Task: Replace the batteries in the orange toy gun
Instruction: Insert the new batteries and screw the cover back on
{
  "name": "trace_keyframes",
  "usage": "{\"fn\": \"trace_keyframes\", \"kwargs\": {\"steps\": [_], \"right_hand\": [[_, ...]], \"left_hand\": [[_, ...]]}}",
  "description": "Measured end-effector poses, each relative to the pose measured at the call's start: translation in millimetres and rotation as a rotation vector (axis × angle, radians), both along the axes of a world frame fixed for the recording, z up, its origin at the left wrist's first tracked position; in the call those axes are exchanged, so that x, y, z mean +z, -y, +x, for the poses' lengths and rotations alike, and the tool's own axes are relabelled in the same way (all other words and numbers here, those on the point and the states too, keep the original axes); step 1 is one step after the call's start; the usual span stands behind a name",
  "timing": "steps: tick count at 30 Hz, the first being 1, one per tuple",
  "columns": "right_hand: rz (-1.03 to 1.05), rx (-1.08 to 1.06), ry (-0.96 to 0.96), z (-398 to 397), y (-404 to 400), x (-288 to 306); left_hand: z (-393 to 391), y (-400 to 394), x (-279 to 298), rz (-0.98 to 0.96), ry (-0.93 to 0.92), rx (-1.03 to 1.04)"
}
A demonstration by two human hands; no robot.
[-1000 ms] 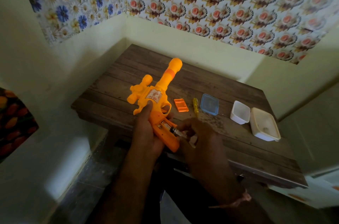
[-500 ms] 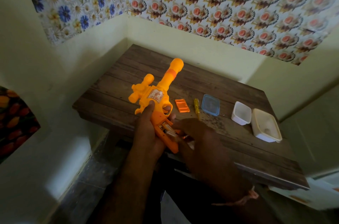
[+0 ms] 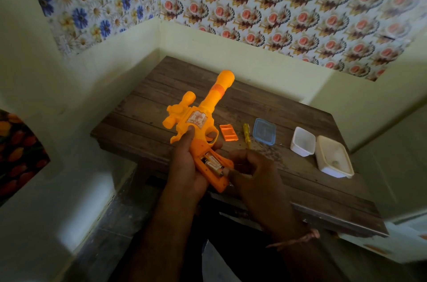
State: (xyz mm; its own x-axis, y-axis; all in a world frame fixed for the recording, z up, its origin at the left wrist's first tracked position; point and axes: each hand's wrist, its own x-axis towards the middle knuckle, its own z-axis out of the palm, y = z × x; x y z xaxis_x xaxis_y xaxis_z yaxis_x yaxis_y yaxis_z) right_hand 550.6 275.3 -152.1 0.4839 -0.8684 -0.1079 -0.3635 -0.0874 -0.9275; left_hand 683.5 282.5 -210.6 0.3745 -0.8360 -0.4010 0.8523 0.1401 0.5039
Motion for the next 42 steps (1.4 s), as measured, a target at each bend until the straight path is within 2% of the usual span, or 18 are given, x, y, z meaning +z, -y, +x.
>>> {"fn": "trace_keyframes", "kwargs": {"steps": [4, 8, 10, 15, 19, 27, 33, 36, 39, 42], "right_hand": [[0.071, -0.069, 0.033, 4.1, 0.2, -8.5], [0.430, -0.083, 0.257, 5.9, 1.7, -8.5], [0.496, -0.095, 0.284, 7.7, 3.6, -10.7], [0.379, -0.121, 0.215, 14.5, 2.3, -25.0], [0.381, -0.138, 0.210, 17.2, 3.5, -29.0], [0.495, -0.147, 0.281, 15.8, 6.1, -27.9], [0.533, -0.161, 0.370, 11.6, 9.1, -29.1], [0.549, -0.180, 0.346, 8.4, 13.6, -31.4], [0.464, -0.218, 0.251, 5.9, 21.1, -36.6], [0.104, -0.254, -0.043, 3.5, 33.8, -43.7]], "left_hand": [[0.3, 0.3, -2.1, 0.024, 0.015, 0.008], [-0.4, -0.3, -3.9, 0.031, 0.034, 0.020], [-0.9, -0.7, -2.2, 0.021, 0.031, 0.024], [-7.9, -2.1, 2.3, -0.014, 0.026, -0.010], [-8.0, -3.3, 5.0, -0.037, -0.014, -0.023], [-3.1, -4.9, 2.1, -0.049, 0.027, 0.015], [-1.4, -3.4, 4.0, -0.098, -0.077, 0.046], [1.2, -0.5, 0.9, -0.106, -0.081, 0.062], [6.6, 2.5, -5.4, -0.102, -0.079, 0.097], [14.4, 4.4, -12.8, -0.114, -0.106, 0.141]]}}
